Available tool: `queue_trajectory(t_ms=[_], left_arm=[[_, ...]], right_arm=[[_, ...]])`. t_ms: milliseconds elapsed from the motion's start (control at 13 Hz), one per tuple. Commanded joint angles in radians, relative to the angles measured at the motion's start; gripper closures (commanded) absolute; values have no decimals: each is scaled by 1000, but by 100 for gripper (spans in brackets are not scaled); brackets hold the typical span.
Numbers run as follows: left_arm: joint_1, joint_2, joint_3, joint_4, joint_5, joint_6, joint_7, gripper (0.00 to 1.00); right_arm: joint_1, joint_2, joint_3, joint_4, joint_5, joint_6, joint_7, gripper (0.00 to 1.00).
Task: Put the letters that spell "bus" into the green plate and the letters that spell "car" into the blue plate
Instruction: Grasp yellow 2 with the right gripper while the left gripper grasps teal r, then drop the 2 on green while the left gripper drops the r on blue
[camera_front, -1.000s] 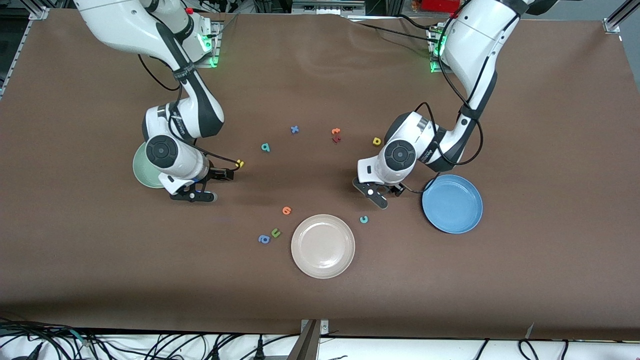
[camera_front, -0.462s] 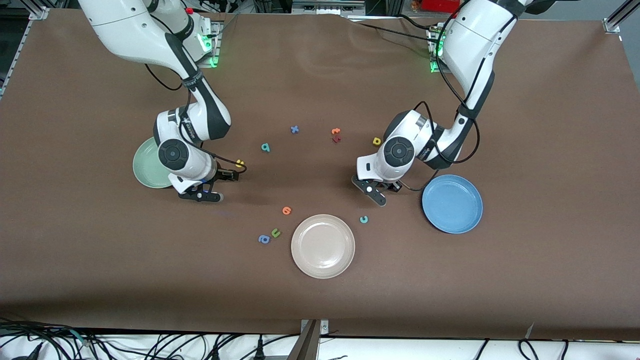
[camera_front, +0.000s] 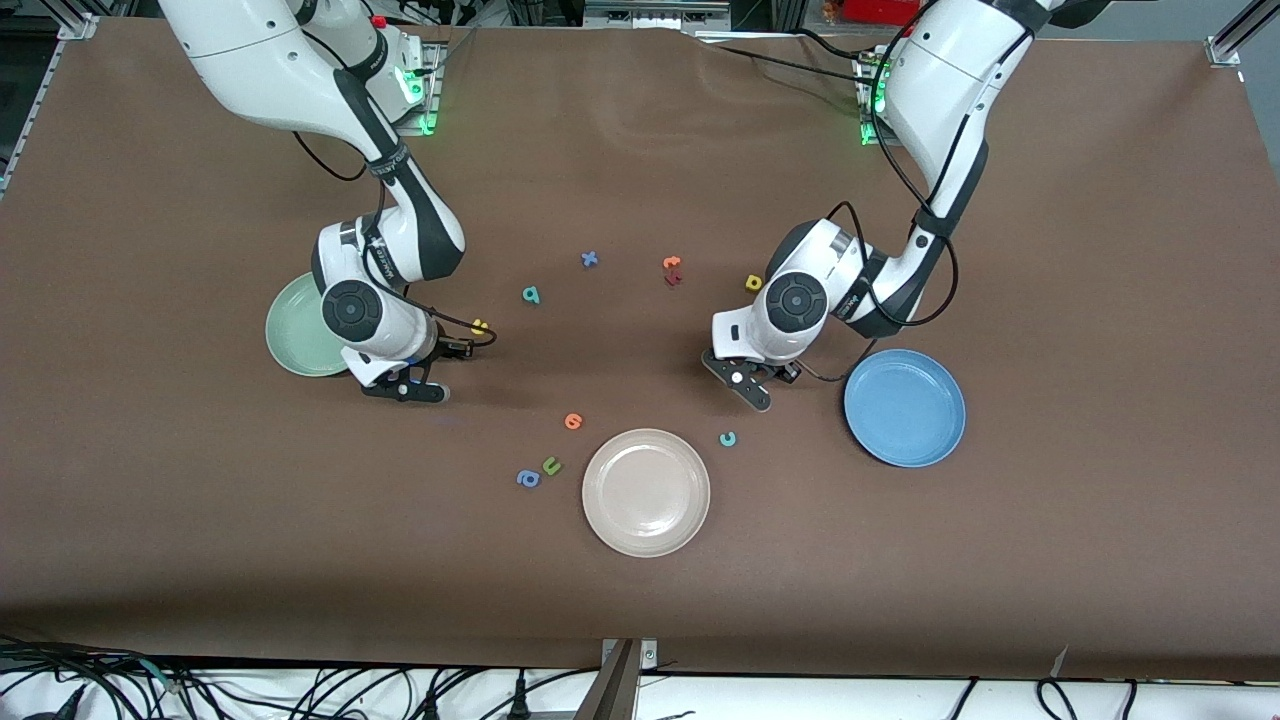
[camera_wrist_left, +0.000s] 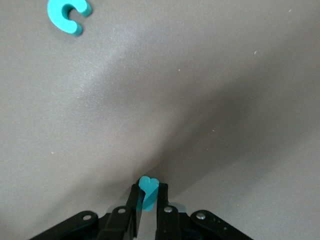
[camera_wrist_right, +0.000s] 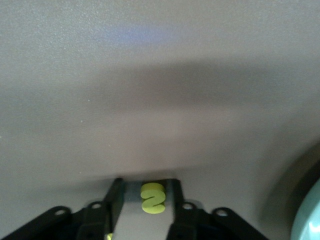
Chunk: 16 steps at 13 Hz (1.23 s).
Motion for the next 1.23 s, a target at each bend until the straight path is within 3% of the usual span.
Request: queue_trajectory(t_ms=[0, 231, 538, 692, 769, 846, 923, 1154], left_arm=[[10, -81, 4, -1, 34, -98, 0, 96], [102, -154, 4, 3, 34, -190, 21, 95], [238, -153, 13, 29, 39, -195, 185, 95], [300, -147, 12, 45, 97, -194, 283, 92], [318, -142, 10, 45, 114, -194, 299, 82], [317, -138, 10, 45, 117, -194, 299, 64], [320, -139, 10, 45, 117, -194, 299, 1], [311, -157, 1, 45, 116, -206, 287, 0]], right_arm=[[-2, -3, 6, -14, 19, 15, 5, 76], [-3, -5, 4, -14, 19, 12, 1, 100], [-3, -32, 3, 1, 19, -15, -7, 100], [-10, -87, -5, 30, 18, -108, -6, 100], [-11, -112, -18, 37, 16, -144, -13, 100], [-13, -138, -38, 37, 15, -178, -22, 100], [-13, -158, -66, 37, 15, -217, -65, 100], [-13, -163, -199, 27, 15, -281, -269, 100]])
